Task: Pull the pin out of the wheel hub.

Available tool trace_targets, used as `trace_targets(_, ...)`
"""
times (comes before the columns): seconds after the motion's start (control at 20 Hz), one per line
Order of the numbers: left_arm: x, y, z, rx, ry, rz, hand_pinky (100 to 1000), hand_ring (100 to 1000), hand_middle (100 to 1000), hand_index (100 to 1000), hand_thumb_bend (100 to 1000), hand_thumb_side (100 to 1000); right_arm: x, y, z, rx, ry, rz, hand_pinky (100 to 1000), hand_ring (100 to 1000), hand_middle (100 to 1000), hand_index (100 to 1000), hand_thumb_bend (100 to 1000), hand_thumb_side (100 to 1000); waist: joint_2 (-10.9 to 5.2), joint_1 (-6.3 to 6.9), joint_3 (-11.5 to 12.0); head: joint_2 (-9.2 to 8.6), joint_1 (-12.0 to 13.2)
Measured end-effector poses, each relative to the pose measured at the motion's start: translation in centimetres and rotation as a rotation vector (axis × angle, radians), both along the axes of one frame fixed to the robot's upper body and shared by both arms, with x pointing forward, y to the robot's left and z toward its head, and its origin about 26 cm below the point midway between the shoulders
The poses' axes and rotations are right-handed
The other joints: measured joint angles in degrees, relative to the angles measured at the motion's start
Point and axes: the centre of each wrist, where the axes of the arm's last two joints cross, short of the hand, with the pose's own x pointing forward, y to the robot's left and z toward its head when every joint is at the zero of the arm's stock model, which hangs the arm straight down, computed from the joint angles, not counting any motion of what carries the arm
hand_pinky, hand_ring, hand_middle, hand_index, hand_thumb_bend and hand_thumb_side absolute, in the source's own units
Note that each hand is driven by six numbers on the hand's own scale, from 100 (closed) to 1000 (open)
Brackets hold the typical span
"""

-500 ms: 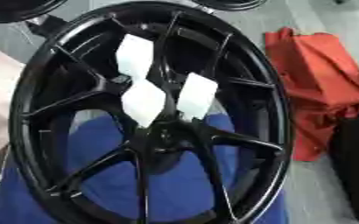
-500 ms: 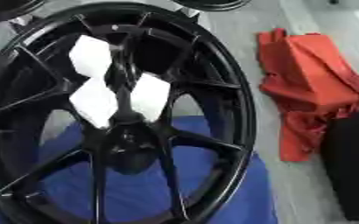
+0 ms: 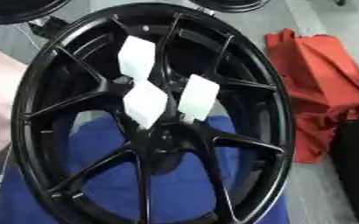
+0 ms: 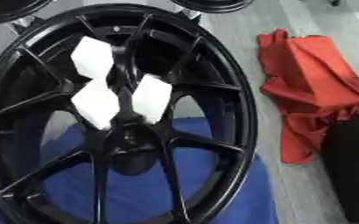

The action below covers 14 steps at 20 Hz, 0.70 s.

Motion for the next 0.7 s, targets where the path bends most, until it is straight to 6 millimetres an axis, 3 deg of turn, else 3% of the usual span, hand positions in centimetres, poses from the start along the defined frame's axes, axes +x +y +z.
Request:
trace_targets(0.2,0.1,0.8,1.7,0.113,-0.058,0.036,835,624,628,748,100,694,0.0,0.0,0.0,0.0,0.0,0.0,653,514,535,627,100,304,0.0,0.37,0.0,0.14,-0.49)
trace_targets(0.35,0.2,1.5,4.2,0.271,-0.141,0.087,835,630,639,758,100,651,0.0,0.0,0.0,0.0,0.001,-0.001,651,513,535,627,100,306,-0.02,0.74,-0.01,0.4,-0.85)
trace_targets(0.45,0.2,1.9,5.9,0.4,-0.194,0.121,836,636,650,775,100,552,0.0,0.0,-0.1,0.0,0.002,-0.001,651,513,534,627,100,306,-0.03,1.05,-0.02,0.44,-1.03)
trace_targets(0.7,0.0,1.9,10.3,0.739,-0.264,0.178,828,642,656,773,100,445,0.0,-0.1,-0.3,0.0,0.009,-0.004,651,512,534,627,100,309,-0.15,1.53,-0.12,0.85,-1.67)
